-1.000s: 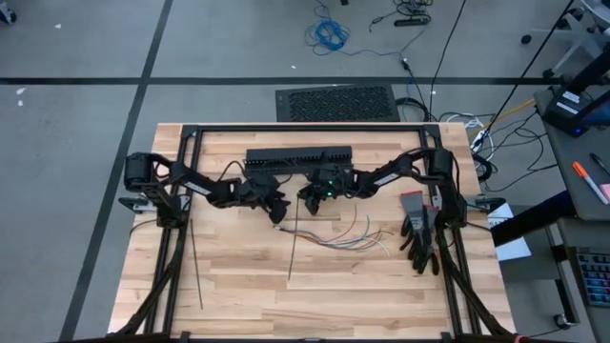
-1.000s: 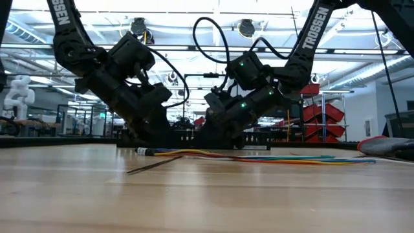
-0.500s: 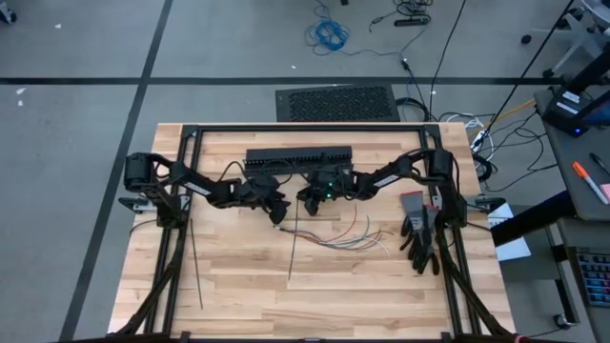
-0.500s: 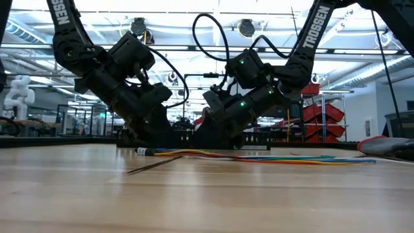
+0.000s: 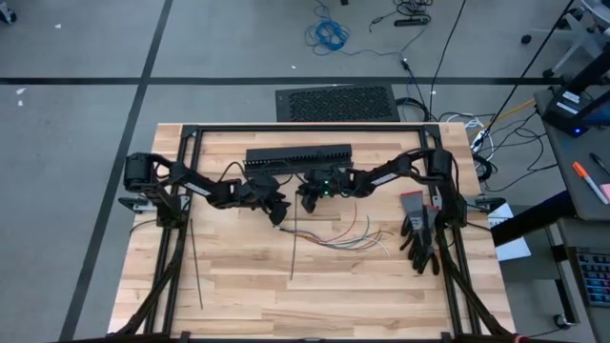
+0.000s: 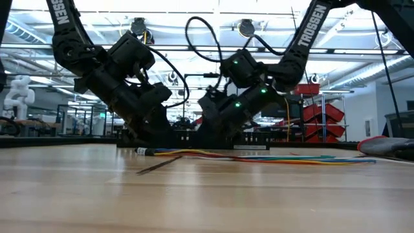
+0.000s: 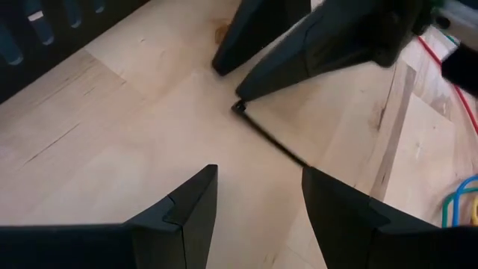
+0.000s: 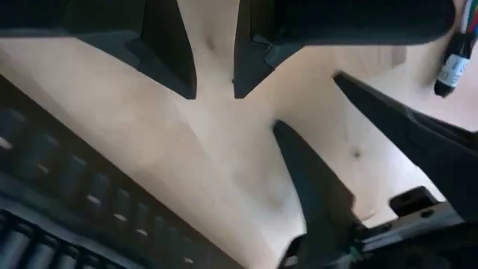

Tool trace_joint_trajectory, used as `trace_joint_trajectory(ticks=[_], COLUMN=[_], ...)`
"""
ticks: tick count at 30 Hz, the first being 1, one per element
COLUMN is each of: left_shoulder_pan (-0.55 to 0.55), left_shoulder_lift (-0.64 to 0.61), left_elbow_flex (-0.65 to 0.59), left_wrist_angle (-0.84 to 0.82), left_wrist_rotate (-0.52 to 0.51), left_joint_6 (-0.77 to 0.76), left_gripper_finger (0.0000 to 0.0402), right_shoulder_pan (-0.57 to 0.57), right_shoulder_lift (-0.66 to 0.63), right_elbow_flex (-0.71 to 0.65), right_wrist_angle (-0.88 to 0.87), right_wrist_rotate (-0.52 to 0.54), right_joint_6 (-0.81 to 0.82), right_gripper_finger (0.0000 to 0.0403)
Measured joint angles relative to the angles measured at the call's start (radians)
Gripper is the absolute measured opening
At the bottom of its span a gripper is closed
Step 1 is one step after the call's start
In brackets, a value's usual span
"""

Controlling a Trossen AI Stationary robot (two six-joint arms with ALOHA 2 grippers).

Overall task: Ziptie cables
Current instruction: Wrap the cable wires with the black zip tie

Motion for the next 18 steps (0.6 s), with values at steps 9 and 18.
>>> trace_joint_trajectory(ticks=[9,18], left_shoulder_pan=[-0.020,-0.049], left_shoulder_lift=[0.000,-0.001], left_elbow_flex=[0.000,0.000], left_wrist_angle=[0.000,-0.011], left_wrist_rotate=[0.005,0.004], left_joint_6=[-0.006,-0.005], left_gripper_finger=[0.0193,0.0193], right_shoulder_pan=[0.045,0.051], right_shoulder_lift=[0.083,0.065], right_elbow_flex=[0.154,0.157], right_wrist_angle=[-0.140,-0.201], right_wrist_rotate=[0.003,-0.006], right_joint_6=[-0.041,-0.039], right_gripper_finger=[0.0086,0.0086])
